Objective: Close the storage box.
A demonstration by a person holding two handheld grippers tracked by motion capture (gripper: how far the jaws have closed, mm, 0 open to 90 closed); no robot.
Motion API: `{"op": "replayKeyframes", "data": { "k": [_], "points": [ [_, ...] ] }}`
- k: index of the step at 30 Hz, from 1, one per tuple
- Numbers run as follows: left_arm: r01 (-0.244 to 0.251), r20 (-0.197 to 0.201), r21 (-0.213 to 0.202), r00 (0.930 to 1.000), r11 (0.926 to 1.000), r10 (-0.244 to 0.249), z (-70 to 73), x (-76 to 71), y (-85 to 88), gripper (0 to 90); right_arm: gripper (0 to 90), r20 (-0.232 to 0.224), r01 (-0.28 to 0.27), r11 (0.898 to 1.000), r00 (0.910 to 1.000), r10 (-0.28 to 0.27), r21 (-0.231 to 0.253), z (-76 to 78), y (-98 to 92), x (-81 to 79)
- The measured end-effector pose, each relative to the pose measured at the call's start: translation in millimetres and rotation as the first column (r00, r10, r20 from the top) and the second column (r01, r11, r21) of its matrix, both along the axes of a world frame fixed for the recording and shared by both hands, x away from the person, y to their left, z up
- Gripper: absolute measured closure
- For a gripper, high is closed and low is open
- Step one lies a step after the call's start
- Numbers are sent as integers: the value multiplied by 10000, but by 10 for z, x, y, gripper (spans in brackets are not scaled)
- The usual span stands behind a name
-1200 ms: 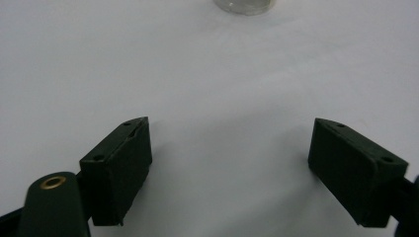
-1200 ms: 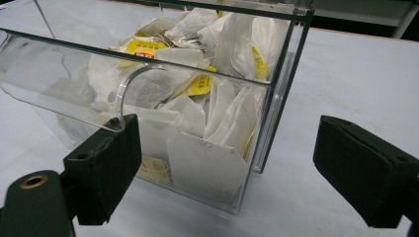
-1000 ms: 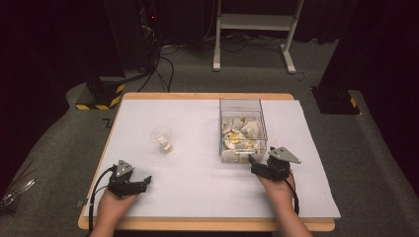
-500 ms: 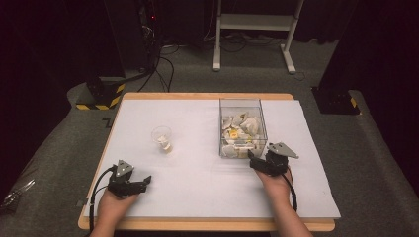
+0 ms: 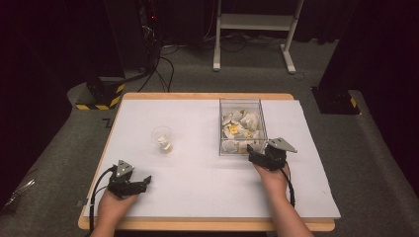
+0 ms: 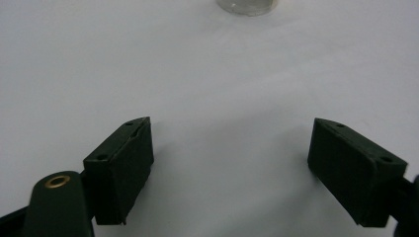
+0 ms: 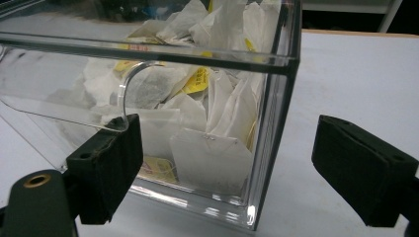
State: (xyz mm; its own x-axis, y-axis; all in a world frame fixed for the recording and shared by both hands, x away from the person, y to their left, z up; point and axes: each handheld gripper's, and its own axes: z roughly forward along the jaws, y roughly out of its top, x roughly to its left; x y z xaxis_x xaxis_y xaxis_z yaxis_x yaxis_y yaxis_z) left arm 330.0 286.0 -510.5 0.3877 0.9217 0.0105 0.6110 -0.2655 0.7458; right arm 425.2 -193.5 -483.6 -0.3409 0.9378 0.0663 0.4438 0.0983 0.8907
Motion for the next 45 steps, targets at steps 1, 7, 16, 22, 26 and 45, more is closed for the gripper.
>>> {"op": "replayKeyframes", "data": {
  "k": [1, 7, 16, 22, 26, 45],
  "points": [
    [-4, -6, -2, 10000, 10000, 4, 0, 0, 0, 182, 126, 6, 35, 10000, 10000, -35, 3, 0, 5, 8],
    [-7, 15, 39, 10000, 10000, 7, 1, -2, -1, 182, 127, -5, 86, 9999, 10000, -86, 98, -6, 2, 84],
    [-70, -2, 73, 10000, 9999, 70, 0, 2, 3, 161, 115, 21, 88, 9993, 10000, -89, 352, -32, -5, 162],
    [-78, -19, 64, 10000, 9999, 78, 1, -2, -1, 161, 144, -4, 43, 9998, 10000, -43, 204, -10, 5, 138],
    [-102, 77, 147, 9999, 9998, 101, 0, -8, -10, 166, 161, -10, -156, 9994, 9999, 157, 323, 1, -2, 104],
    [-52, 40, 74, 10000, 10000, 52, -1, -5, -3, 174, 217, 258, -641, 9979, 9976, 640, 37, 60, -21, -150]
  ]
}}
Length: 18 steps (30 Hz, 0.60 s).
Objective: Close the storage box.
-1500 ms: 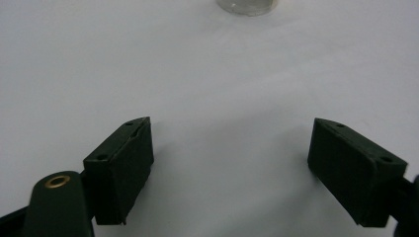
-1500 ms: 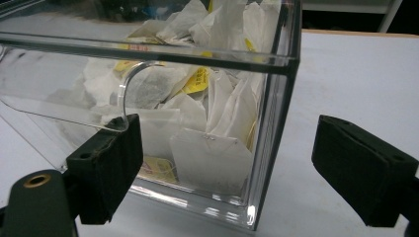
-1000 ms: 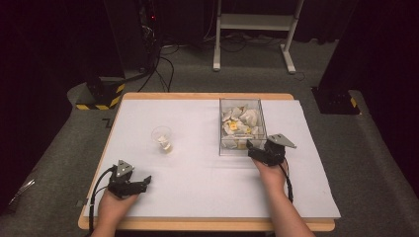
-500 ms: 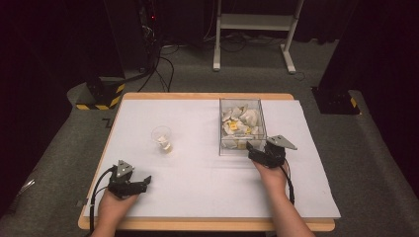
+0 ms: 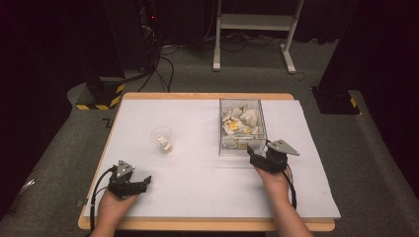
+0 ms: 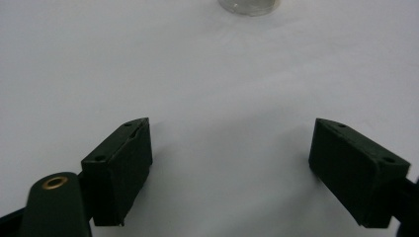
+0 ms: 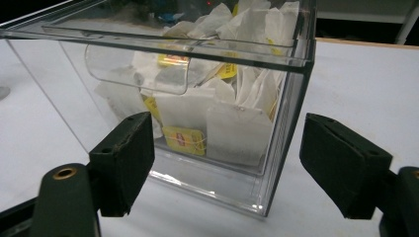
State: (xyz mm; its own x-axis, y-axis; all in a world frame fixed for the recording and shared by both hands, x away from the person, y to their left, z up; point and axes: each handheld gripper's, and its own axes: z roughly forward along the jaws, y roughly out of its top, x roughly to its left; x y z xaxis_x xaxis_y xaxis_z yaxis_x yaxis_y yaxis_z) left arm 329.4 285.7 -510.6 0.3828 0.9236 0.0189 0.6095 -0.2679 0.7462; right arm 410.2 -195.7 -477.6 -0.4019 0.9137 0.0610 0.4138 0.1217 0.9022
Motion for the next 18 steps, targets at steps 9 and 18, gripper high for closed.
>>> {"op": "replayKeyframes", "data": {
  "k": [9, 18],
  "points": [
    [4, -8, 13, 10000, 10000, -4, 1, -1, -1, 174, 225, 59, -146, 9995, 9999, 148, -296, 25, -78, -220],
    [21, -49, -65, 10000, 10000, -21, -1, 3, 2, 172, 225, -79, 57, 9981, 9999, -62, -612, -7, -300, -491]
  ]
}}
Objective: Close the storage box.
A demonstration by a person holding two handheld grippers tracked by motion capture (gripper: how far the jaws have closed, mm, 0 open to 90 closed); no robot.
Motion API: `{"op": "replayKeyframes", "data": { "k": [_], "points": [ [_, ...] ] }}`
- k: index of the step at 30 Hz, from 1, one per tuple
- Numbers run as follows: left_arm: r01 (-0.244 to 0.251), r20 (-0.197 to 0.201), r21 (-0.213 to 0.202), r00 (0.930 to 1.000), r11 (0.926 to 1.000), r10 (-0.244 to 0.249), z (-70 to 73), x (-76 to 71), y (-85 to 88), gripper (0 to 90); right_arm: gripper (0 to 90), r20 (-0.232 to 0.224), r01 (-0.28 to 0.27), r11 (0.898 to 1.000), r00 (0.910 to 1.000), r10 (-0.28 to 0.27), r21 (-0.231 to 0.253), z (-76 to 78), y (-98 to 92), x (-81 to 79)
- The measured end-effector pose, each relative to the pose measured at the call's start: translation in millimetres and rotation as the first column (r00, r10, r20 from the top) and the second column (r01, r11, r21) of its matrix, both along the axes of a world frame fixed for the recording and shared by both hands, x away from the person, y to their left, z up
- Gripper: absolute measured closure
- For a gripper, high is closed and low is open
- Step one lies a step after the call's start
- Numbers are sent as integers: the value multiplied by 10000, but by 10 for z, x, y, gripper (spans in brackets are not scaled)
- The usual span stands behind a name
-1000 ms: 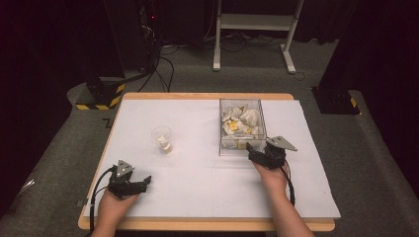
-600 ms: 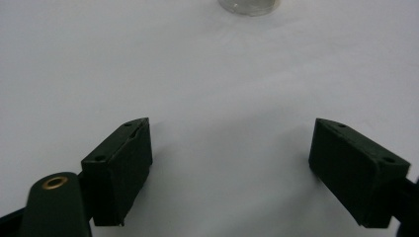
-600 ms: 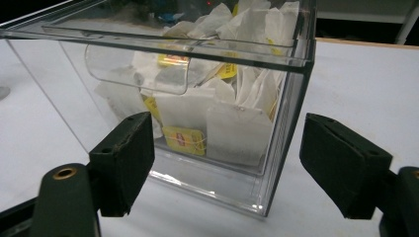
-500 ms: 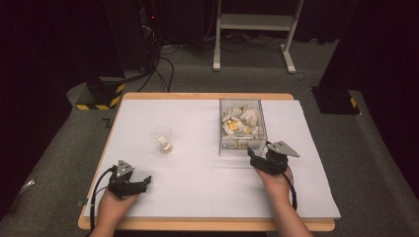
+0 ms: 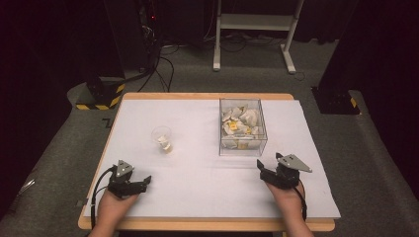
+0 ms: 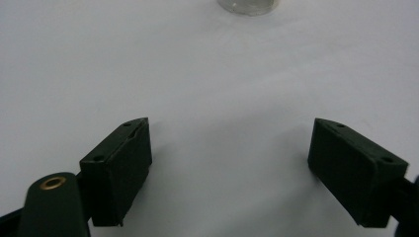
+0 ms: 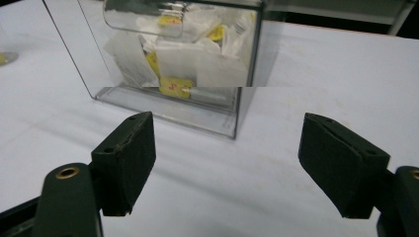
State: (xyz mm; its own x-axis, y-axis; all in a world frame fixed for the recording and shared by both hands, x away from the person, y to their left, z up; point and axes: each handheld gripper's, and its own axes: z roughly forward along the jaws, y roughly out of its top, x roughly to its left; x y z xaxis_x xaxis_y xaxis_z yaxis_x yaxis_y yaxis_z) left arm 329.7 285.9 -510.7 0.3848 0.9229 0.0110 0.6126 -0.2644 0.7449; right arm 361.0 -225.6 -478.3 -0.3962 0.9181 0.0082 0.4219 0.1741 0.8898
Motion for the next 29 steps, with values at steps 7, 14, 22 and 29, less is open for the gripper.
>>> {"op": "replayKeyframes", "data": {
  "k": [7, 14, 22, 29],
  "points": [
    [-3, 126, 126, 9999, 9999, 1, 1, -8, -12, 180, 229, -304, 431, 9981, 9986, -444, -430, -57, -189, -156],
    [53, -36, 0, 10000, 10000, -53, 7, 8, 6, 179, 233, -873, 563, 9881, 9938, -693, -1430, -174, -338, -310],
    [50, -40, -7, 10000, 10000, -50, 7, 5, 3, 179, 250, -1631, 110, 9791, 9856, -449, -2030, -245, -335, -319],
    [22, -31, -18, 10000, 10000, -22, 6, 3, -1, 179, 251, -1719, 192, 9825, 9838, -516, -1851, -242, -353, -301]
  ]
}}
